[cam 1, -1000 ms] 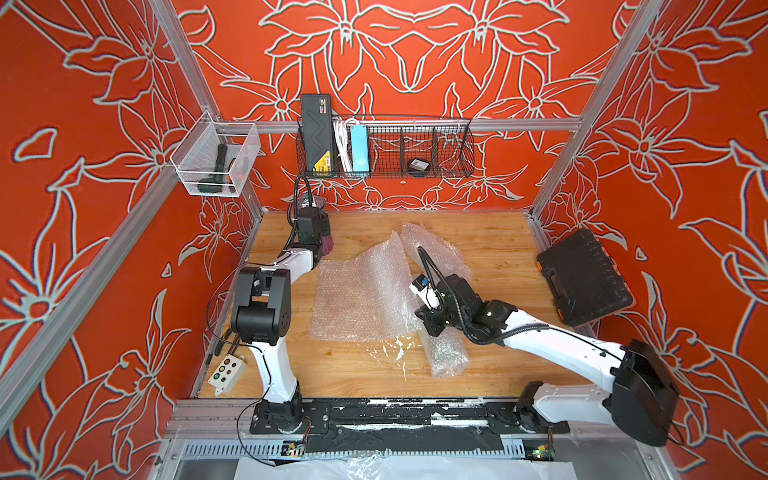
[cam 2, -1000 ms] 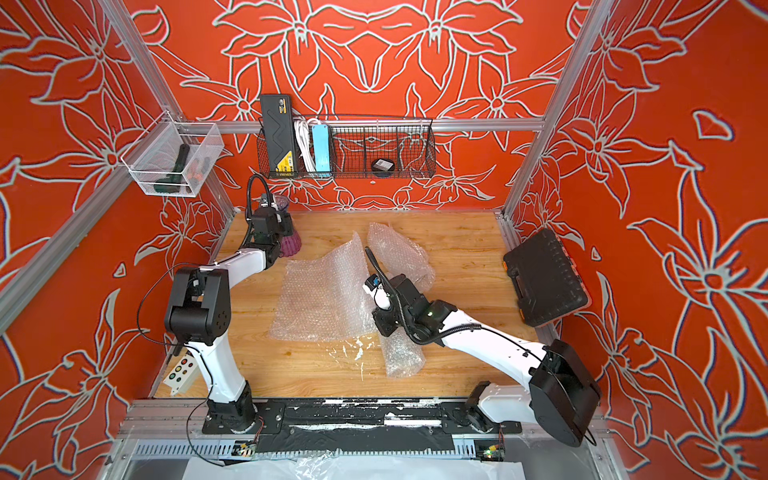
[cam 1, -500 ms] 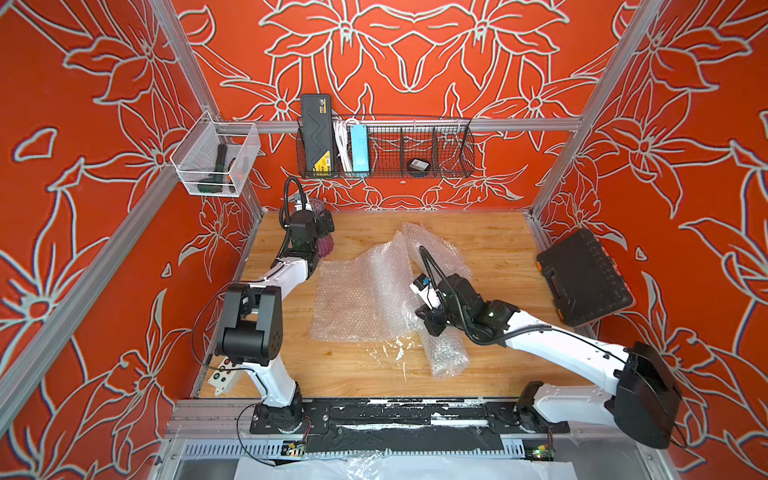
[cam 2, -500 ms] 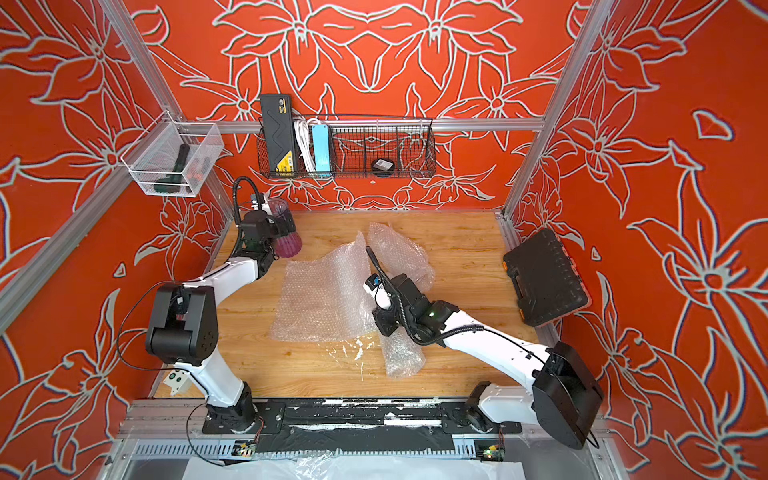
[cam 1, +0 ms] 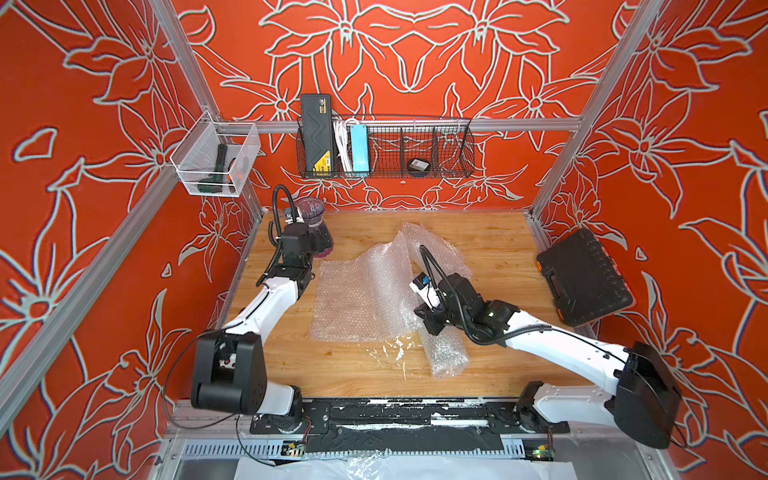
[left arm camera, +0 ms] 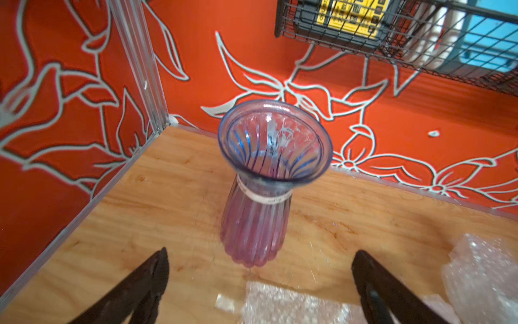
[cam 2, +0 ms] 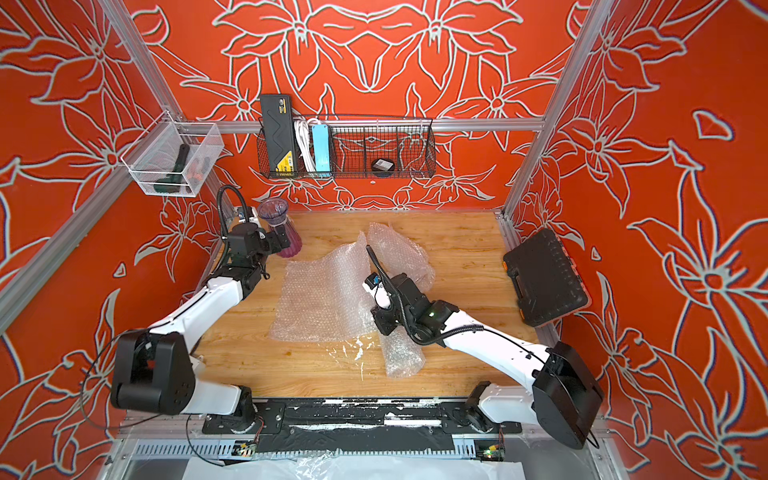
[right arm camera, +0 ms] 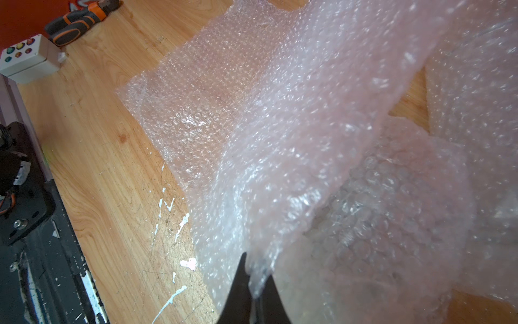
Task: Unwrap the vase from the bubble wrap
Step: Pick up the bubble wrap from the center of the board.
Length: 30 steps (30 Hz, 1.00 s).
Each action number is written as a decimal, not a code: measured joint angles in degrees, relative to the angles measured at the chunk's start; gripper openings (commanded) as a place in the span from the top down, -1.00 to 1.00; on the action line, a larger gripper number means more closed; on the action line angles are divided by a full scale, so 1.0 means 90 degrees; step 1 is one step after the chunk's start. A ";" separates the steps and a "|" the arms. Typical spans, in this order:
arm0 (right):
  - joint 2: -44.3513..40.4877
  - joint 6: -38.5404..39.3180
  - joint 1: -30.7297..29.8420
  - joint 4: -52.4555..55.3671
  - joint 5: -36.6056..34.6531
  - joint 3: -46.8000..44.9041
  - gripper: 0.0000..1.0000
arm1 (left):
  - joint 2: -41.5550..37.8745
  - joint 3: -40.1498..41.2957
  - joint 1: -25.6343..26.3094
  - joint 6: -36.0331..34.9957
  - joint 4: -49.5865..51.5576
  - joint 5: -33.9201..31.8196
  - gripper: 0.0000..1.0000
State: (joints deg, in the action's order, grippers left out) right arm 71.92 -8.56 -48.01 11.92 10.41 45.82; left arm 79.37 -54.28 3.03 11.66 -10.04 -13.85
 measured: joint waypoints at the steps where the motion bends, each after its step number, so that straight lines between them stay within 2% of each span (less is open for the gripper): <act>1: -0.0012 -0.0002 0.0000 0.0000 0.0000 0.0000 0.85 | -0.0194 0.0002 0.0022 0.0134 0.0287 0.0024 -0.95; 5: -0.0158 -0.0019 0.0000 0.0000 -0.0005 0.0000 0.85 | -0.1049 0.0294 0.0066 0.0644 0.1200 0.0444 -0.93; 8: -0.0216 -0.0022 -0.0002 0.0000 -0.0010 0.0000 0.84 | -0.1314 0.0622 0.0070 0.0911 0.1695 0.0884 -0.94; 17: -0.0146 -0.0039 -0.0017 0.0002 -0.0063 -0.0005 0.78 | -0.0818 0.2166 0.0087 0.1481 0.2237 0.1739 -0.93; 25: -0.0136 -0.0058 -0.0049 -0.0007 -0.0112 -0.0012 0.73 | -0.0406 0.2157 0.0306 0.1620 0.2268 0.1712 -0.91; 30: -0.0177 -0.0053 -0.0049 -0.0044 -0.0151 -0.0083 0.69 | -0.0078 0.2154 0.0517 0.1668 0.2356 0.1467 -0.73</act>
State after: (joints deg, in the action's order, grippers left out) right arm 70.32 -9.04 -48.45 11.53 9.06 45.08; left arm 78.67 -34.89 7.68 26.68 11.16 -0.64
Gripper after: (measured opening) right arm 0.151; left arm 0.901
